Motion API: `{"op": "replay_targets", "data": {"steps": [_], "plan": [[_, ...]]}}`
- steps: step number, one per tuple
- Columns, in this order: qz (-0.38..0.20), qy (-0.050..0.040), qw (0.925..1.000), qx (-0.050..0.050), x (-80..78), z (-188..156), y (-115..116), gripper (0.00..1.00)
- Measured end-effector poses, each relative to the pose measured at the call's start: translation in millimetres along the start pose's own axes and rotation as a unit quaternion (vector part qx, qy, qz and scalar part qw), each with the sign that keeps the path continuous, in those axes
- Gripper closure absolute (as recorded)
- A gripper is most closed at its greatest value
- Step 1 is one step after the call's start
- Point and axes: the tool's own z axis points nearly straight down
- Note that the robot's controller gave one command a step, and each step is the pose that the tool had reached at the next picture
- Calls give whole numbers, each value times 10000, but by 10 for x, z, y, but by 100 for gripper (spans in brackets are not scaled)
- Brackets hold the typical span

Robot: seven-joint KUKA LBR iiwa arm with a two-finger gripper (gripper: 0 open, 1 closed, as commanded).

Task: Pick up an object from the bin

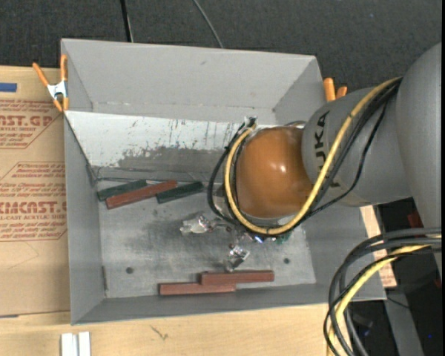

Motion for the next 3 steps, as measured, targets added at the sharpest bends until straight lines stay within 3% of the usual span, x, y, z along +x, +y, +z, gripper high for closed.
{"op": "replay_targets", "data": {"steps": [1, 2, 3], "plan": [[-739, 40, 9973, 2, 238, -103, -95, 0], [-415, 198, 9989, -106, 505, -332, -174, 0], [-764, 202, 9968, -119, 147, -293, 220, 0]]}}
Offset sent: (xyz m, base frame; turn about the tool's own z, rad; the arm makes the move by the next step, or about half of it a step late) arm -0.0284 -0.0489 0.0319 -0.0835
